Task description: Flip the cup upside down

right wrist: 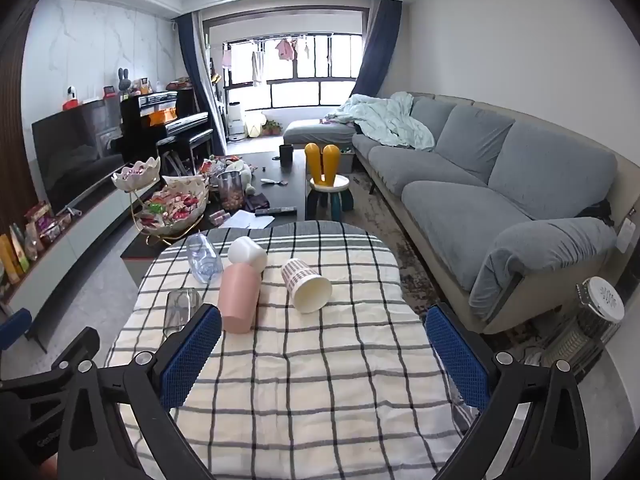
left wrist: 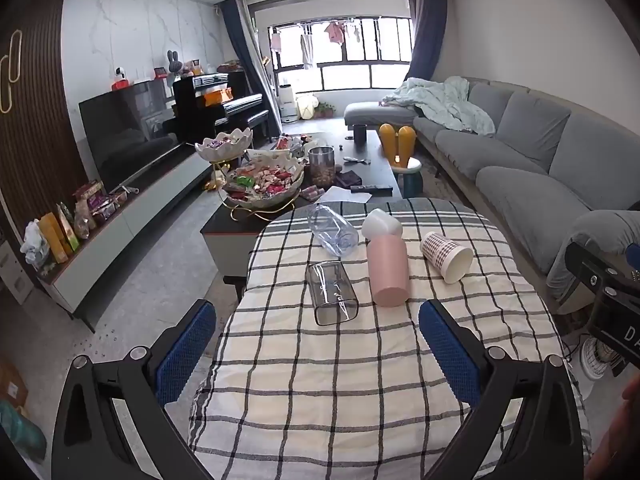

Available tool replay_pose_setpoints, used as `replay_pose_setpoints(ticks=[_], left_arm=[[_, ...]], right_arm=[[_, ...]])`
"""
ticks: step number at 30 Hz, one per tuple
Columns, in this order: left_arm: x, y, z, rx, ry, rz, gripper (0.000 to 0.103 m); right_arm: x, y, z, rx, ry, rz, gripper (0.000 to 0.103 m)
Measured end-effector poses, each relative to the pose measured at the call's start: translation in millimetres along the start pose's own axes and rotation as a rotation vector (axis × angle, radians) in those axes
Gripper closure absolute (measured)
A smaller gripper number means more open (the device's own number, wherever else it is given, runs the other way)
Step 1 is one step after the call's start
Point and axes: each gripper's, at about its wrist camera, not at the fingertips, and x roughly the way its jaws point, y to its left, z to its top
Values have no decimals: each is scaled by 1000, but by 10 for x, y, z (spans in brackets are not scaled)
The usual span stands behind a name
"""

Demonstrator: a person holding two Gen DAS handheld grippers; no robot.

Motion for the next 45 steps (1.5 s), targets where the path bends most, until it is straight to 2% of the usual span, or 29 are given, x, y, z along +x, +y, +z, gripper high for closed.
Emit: replay_pose_setpoints(ticks=[45], left_arm=[[43, 12, -79, -11, 24, -22, 0]], right_arm=[[38, 2, -13, 4, 20, 2, 0]])
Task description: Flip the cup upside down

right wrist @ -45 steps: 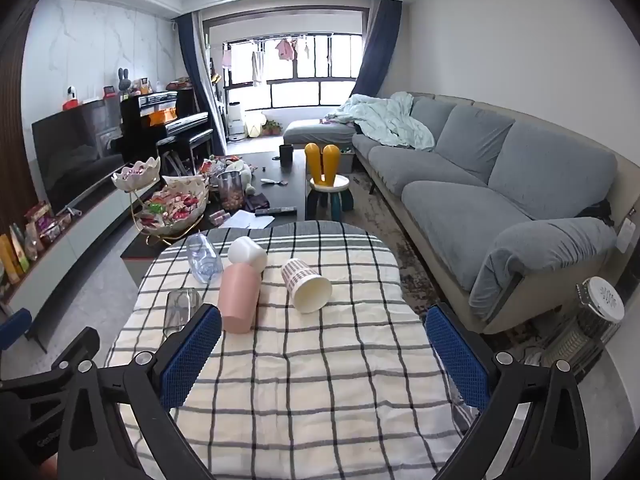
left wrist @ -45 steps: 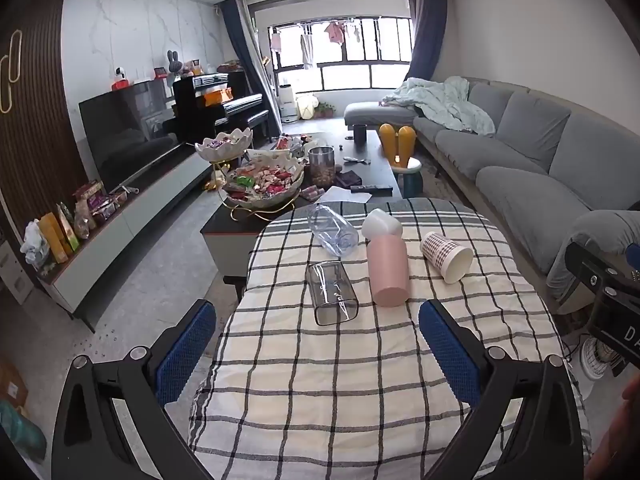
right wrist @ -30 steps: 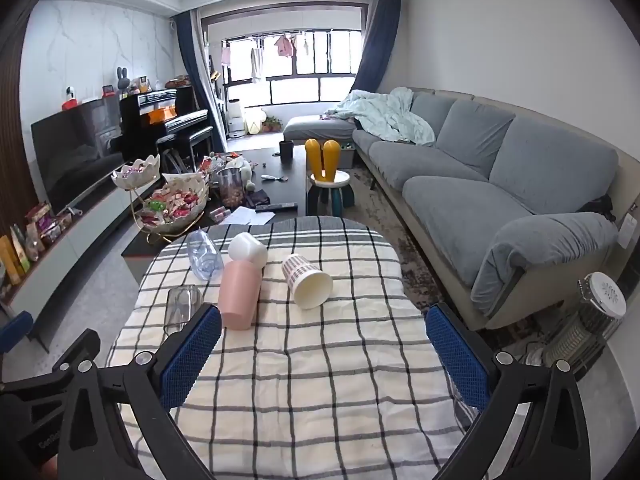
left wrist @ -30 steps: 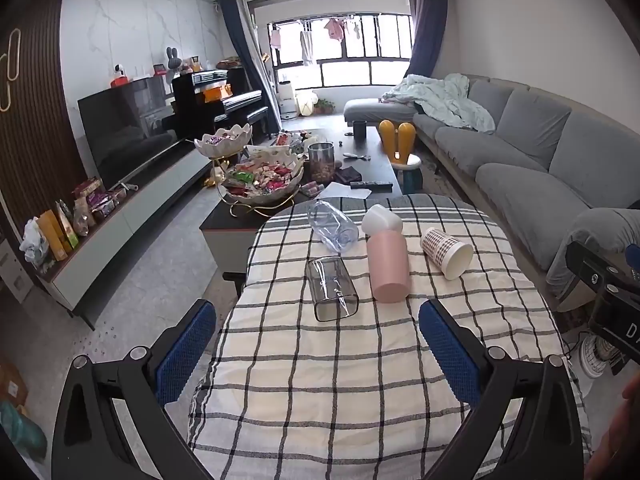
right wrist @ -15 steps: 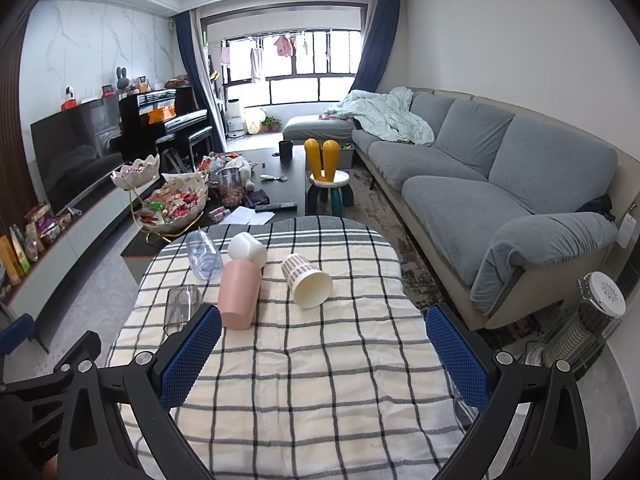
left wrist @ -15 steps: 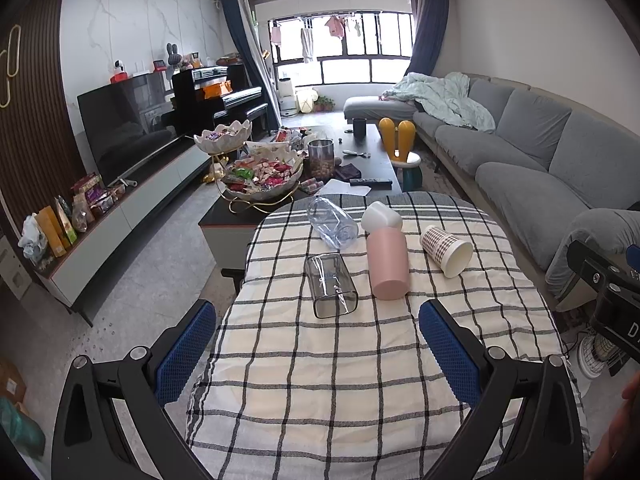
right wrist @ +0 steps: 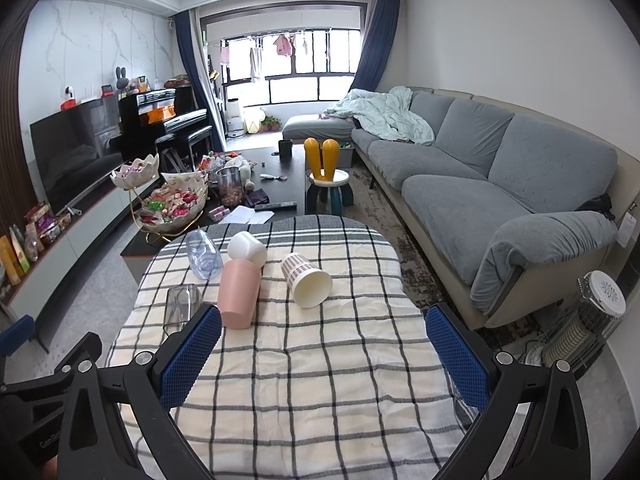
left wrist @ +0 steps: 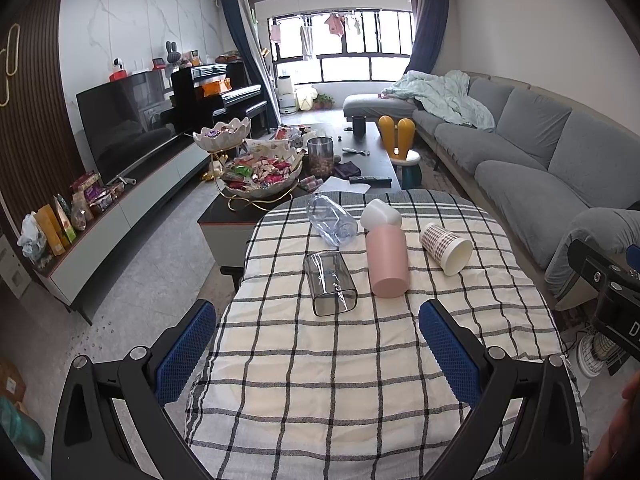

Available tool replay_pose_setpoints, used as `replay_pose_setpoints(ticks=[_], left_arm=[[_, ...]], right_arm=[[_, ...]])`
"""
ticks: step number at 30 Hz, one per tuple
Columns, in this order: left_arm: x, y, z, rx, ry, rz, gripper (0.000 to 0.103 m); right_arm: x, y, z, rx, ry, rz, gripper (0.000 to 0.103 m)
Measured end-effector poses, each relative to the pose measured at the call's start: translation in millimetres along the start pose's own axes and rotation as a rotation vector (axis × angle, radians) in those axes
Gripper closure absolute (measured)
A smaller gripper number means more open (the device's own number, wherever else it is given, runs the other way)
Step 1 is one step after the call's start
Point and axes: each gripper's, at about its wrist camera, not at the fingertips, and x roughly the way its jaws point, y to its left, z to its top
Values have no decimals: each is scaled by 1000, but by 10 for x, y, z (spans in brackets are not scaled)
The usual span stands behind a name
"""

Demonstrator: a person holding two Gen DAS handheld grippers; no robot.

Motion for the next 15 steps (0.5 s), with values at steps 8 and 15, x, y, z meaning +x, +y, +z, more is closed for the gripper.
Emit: replay_pose_setpoints(ticks=[8, 15], left_arm=[[4, 3, 5, -1, 3, -2, 0], [6, 4, 7, -1, 4, -2, 0]], right_arm=[[-1, -1, 1, 0, 1, 0, 0], [2, 1, 2, 0, 1, 0, 0]])
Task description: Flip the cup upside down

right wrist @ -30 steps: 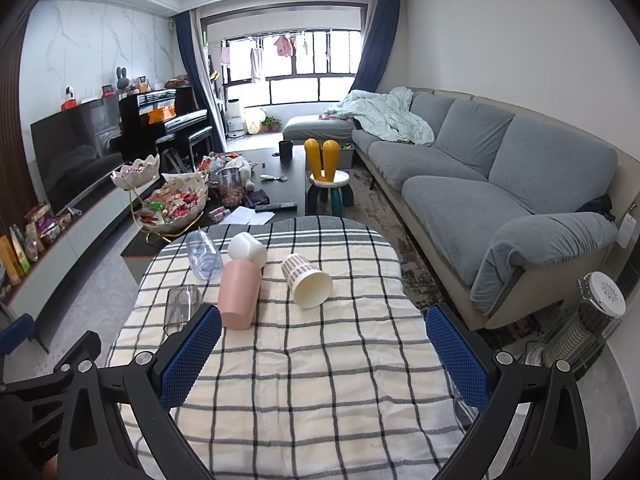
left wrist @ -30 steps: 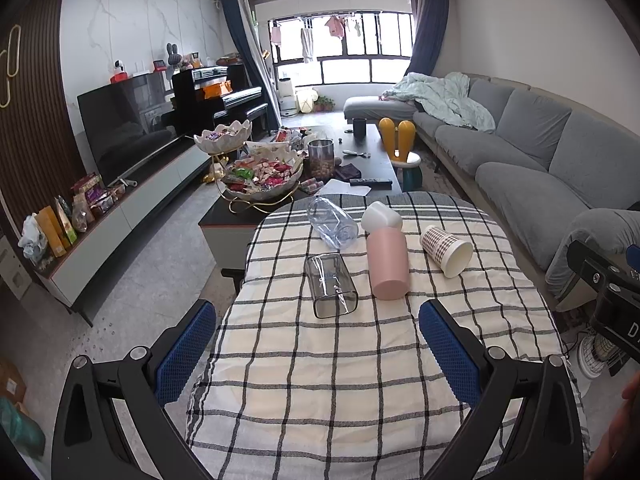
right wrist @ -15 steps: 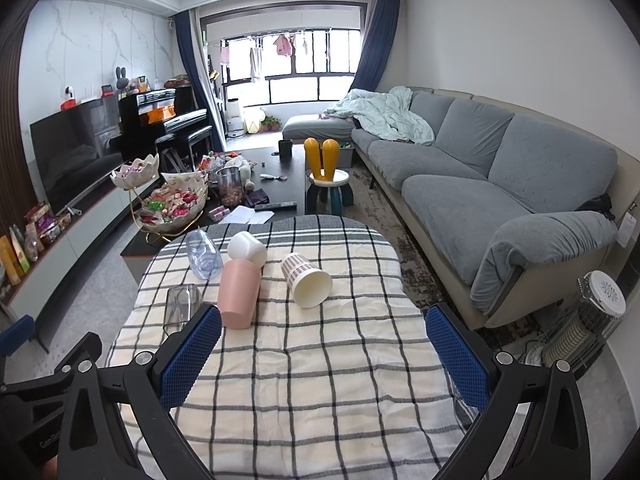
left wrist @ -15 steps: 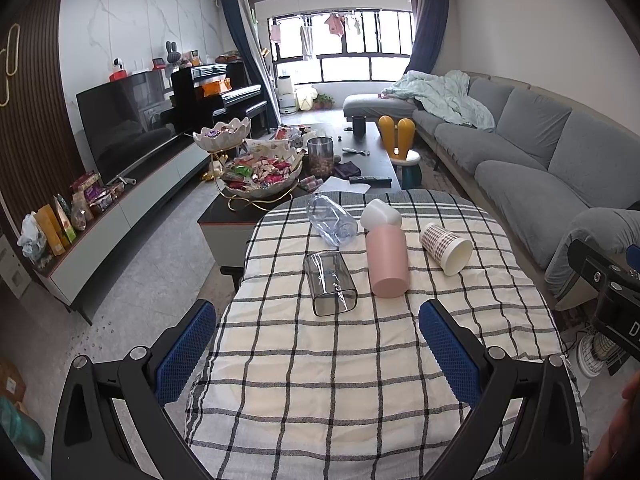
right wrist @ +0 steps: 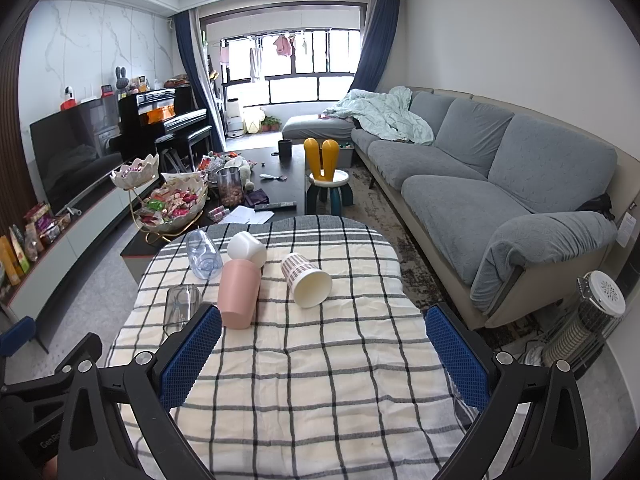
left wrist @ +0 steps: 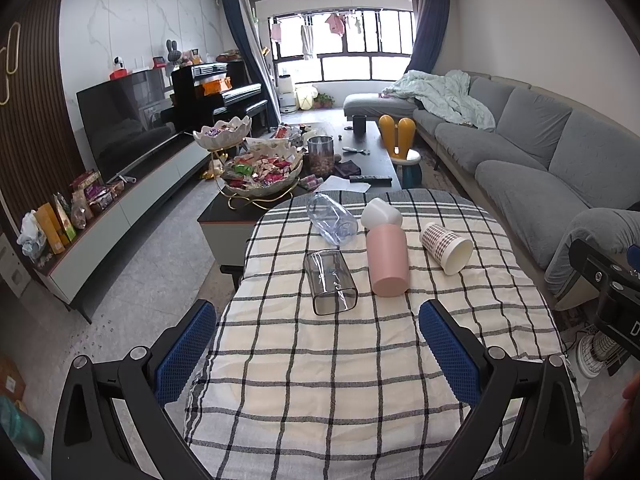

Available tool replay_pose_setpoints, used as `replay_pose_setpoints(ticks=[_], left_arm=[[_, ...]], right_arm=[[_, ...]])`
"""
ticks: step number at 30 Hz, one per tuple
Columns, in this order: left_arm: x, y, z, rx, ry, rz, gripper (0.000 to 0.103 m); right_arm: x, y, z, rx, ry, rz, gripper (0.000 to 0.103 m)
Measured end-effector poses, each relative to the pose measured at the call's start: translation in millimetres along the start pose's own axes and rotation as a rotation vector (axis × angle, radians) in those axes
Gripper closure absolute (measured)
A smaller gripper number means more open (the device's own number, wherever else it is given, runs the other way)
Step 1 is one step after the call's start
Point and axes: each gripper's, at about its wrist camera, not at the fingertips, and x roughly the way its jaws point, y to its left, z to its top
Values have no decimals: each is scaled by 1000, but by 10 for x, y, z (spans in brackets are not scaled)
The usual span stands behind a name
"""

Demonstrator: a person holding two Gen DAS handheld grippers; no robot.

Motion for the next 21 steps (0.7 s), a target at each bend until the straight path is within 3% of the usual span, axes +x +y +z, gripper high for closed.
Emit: replay_pose_setpoints(ticks=[21], left_arm=[[49, -37, -98, -3, 6, -1, 0]], right_arm=[[6, 5, -3, 1, 2, 1, 0]])
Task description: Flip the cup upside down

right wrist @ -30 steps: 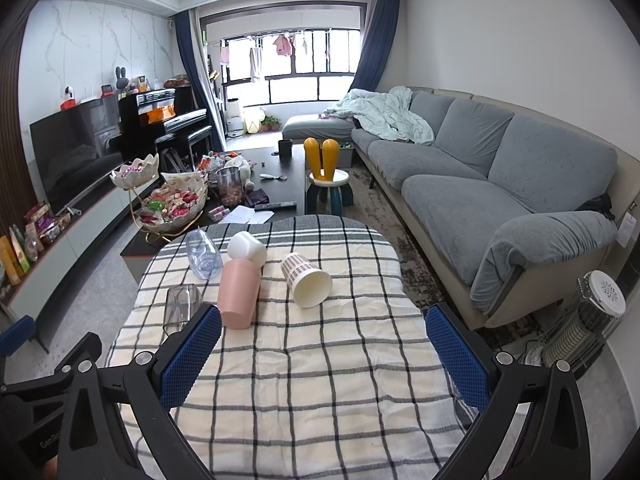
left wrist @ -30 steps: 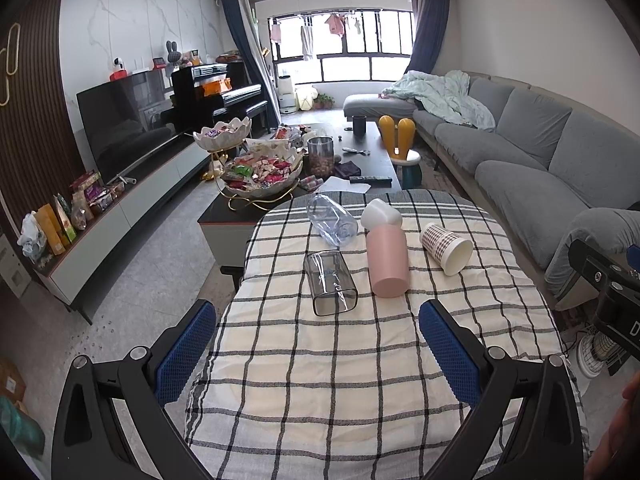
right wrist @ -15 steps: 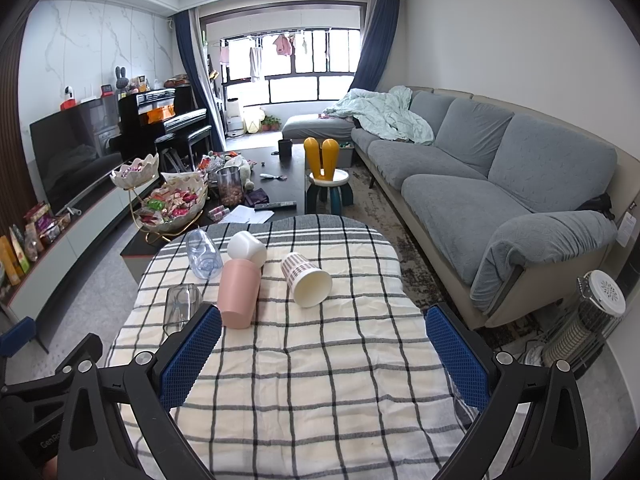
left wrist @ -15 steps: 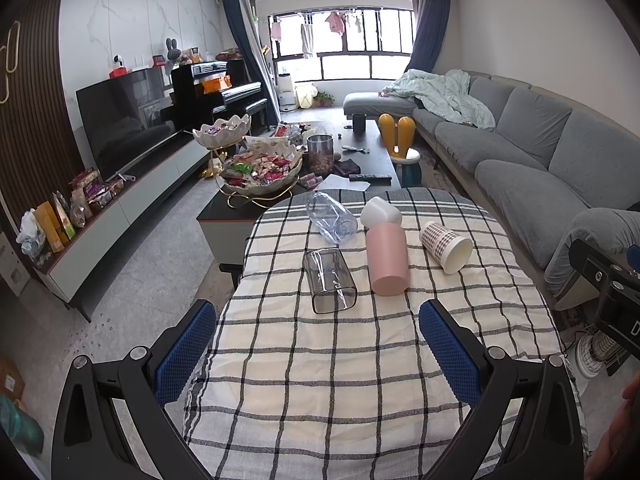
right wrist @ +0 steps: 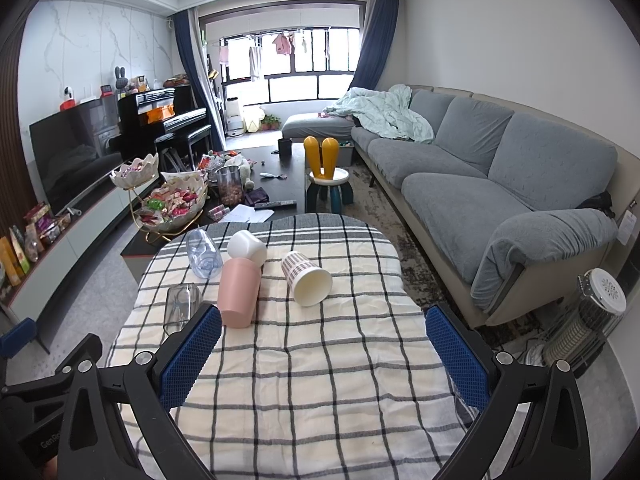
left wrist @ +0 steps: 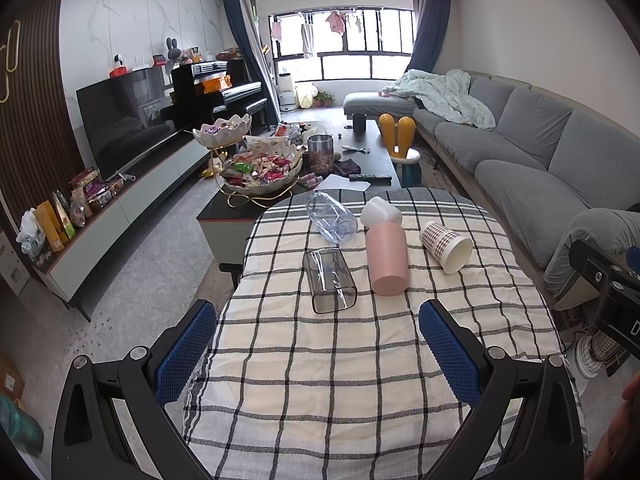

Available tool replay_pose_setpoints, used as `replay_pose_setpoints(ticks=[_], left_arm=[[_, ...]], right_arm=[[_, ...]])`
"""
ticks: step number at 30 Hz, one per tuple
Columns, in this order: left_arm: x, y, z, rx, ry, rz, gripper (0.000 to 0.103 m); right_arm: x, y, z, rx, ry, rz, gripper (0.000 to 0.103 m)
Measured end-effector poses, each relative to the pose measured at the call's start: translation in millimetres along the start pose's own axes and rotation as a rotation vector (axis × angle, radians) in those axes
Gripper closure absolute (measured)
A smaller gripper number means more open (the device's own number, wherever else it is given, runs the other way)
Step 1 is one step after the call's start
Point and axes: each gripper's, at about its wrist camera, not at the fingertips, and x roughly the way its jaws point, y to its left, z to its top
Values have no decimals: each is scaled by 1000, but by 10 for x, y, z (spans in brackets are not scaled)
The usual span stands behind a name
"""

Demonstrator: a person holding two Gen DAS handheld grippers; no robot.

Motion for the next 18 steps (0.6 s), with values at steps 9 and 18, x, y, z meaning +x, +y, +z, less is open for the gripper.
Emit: replay_pose_setpoints(ticks=[9, 18], left_arm=[[1, 3, 3, -1, 2, -1, 0], [3, 5, 4, -2, 3, -2, 0]], right_arm=[[-9, -2, 4, 0, 1, 0, 0], [-7, -1, 3, 0, 2, 0, 0]])
